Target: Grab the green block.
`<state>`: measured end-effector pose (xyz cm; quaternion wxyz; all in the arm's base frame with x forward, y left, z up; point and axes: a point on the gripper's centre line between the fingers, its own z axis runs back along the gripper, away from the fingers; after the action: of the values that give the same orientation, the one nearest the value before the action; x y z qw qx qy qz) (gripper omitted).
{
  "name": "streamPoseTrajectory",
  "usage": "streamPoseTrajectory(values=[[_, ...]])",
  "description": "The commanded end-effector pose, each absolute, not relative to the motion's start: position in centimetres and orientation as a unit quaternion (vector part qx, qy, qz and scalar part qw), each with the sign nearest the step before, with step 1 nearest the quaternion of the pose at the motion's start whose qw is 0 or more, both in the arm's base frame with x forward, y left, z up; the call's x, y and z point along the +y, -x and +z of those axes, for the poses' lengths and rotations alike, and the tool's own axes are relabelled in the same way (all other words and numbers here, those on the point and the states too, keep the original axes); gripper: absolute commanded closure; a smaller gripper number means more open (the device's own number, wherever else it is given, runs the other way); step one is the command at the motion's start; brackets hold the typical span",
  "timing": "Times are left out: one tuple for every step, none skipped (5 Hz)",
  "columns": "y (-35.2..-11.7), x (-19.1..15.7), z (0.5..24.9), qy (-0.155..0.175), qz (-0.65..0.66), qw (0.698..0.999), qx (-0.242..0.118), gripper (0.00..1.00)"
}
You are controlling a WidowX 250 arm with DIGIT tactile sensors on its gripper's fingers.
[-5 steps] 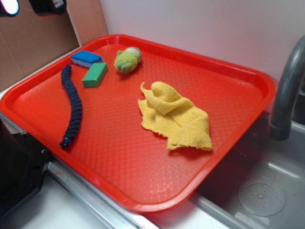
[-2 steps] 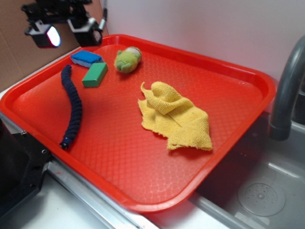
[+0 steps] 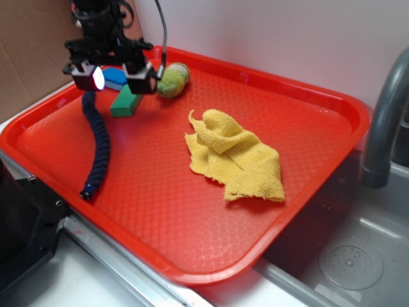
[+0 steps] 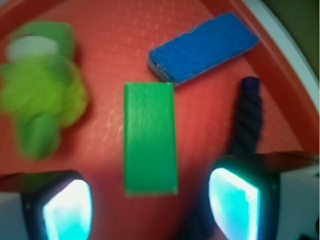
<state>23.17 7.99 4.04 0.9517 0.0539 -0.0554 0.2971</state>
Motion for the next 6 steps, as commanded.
streamPoseTrajectory(values=[[-25.5, 9.9, 2.5, -0.057, 0.294, 0.95, -0.083, 0.0], [-25.3, 9.8, 1.9, -0.058, 0.297, 0.95, -0.08, 1.0], [-25.2, 9.6, 1.7, -0.06, 0.299, 0.949, -0.079, 1.0], [-25.1, 9.1, 2.2, -0.064, 0.292, 0.952, -0.07, 1.0], [-24.8, 6.3, 6.0, -0.062, 0.287, 0.955, -0.046, 1.0], [-23.9, 2.9, 10.3, -0.075, 0.254, 0.963, -0.043, 1.0]])
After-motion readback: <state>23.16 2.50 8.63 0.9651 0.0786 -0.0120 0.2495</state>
